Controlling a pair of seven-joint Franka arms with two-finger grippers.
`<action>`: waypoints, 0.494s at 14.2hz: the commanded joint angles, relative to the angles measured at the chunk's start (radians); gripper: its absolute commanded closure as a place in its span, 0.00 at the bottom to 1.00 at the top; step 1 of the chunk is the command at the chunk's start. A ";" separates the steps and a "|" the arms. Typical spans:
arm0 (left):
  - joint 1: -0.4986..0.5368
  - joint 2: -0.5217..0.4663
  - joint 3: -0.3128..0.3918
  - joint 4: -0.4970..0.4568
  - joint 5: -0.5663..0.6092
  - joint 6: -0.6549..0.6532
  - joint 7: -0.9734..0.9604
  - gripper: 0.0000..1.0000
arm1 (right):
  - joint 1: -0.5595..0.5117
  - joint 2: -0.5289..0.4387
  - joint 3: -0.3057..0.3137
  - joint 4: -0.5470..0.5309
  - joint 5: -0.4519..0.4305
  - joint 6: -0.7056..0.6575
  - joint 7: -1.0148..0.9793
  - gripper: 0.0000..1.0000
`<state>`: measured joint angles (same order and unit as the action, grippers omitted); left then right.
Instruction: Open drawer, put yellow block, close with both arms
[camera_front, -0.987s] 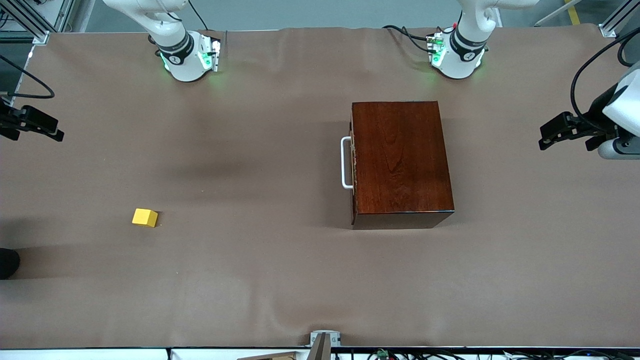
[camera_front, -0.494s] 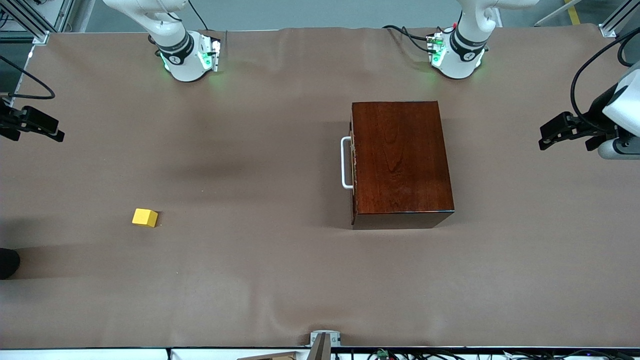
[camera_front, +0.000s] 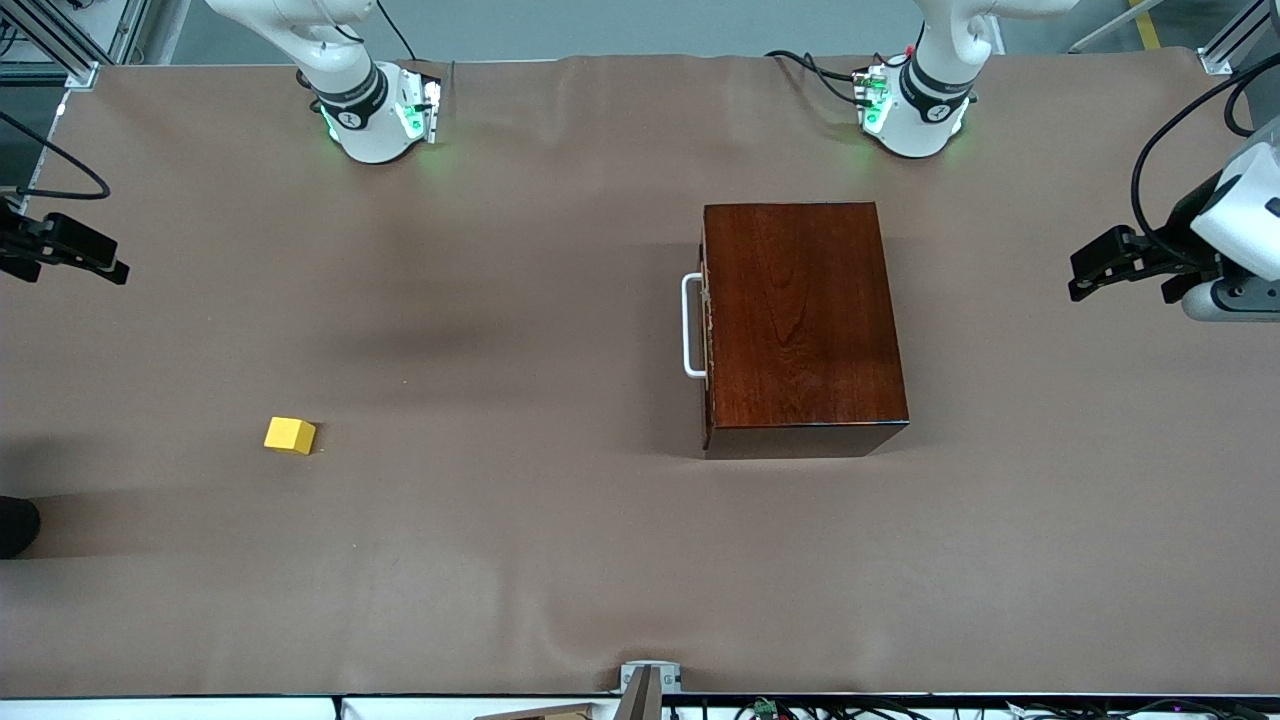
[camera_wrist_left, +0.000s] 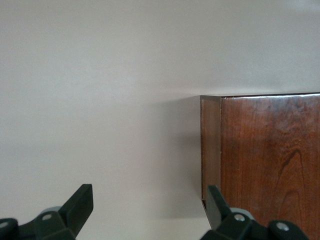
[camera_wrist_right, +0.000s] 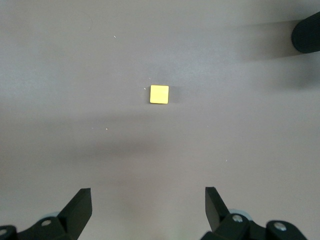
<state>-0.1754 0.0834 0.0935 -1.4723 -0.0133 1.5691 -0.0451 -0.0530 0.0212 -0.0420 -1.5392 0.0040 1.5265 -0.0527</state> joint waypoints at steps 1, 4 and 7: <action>-0.031 0.021 -0.040 0.000 0.006 0.012 -0.021 0.00 | -0.016 0.003 0.011 0.008 -0.006 -0.003 0.001 0.00; -0.103 0.082 -0.116 0.055 0.004 0.012 -0.147 0.00 | -0.016 0.003 0.011 0.008 -0.006 -0.003 0.001 0.00; -0.206 0.131 -0.165 0.095 0.004 0.012 -0.329 0.00 | -0.016 0.003 0.011 0.008 -0.006 -0.003 0.001 0.00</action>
<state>-0.3323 0.1701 -0.0548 -1.4408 -0.0153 1.5926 -0.2952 -0.0533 0.0220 -0.0423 -1.5392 0.0040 1.5267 -0.0527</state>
